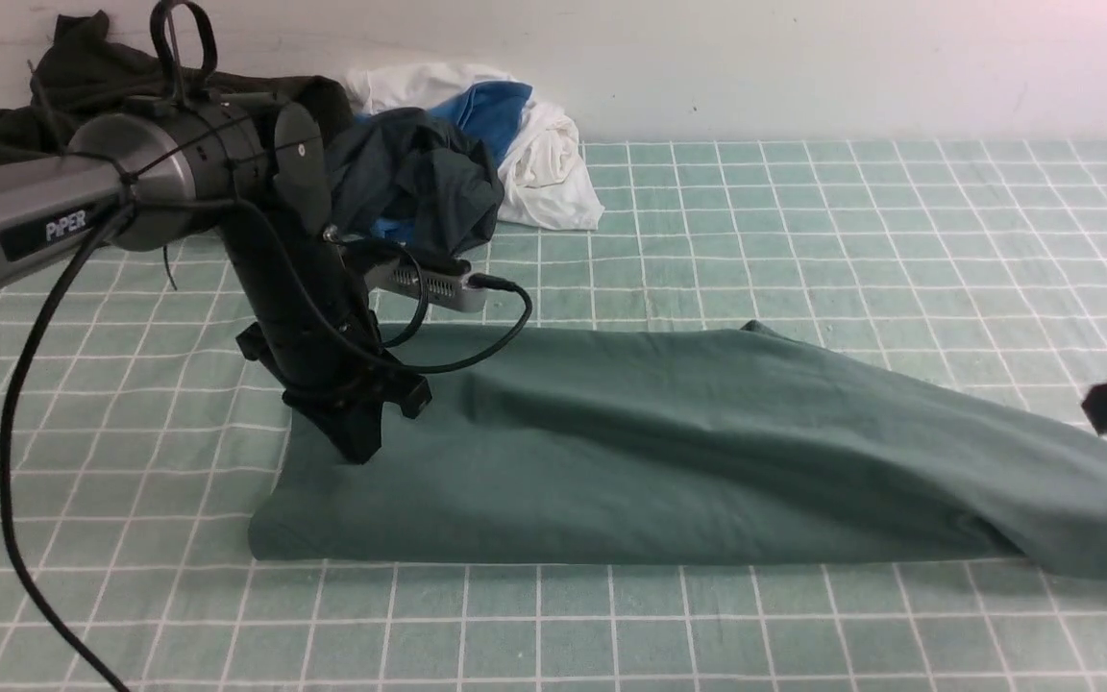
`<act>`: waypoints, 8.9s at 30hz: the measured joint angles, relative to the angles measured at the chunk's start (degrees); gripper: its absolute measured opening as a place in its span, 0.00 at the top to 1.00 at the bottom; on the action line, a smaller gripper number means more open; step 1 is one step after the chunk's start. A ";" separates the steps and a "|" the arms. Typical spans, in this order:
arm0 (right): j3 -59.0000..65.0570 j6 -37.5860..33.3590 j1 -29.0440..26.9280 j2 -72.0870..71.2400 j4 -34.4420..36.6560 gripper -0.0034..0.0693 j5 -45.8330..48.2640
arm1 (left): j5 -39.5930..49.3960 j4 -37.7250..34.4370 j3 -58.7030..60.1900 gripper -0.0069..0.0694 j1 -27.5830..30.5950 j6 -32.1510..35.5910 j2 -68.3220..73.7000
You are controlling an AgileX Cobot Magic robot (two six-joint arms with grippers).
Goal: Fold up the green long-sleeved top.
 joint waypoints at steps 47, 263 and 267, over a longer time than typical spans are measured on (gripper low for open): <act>-4.43 -7.63 -14.10 19.52 5.41 0.84 -13.90 | 1.75 5.70 1.42 0.91 0.41 1.68 -6.08; 67.14 8.01 -4.40 -90.65 8.70 0.97 -44.98 | -47.94 8.67 93.95 0.91 14.74 -15.48 -119.59; 67.14 8.01 -4.40 -90.65 8.65 0.97 -44.98 | -46.89 8.32 93.83 0.91 14.74 -15.44 -119.61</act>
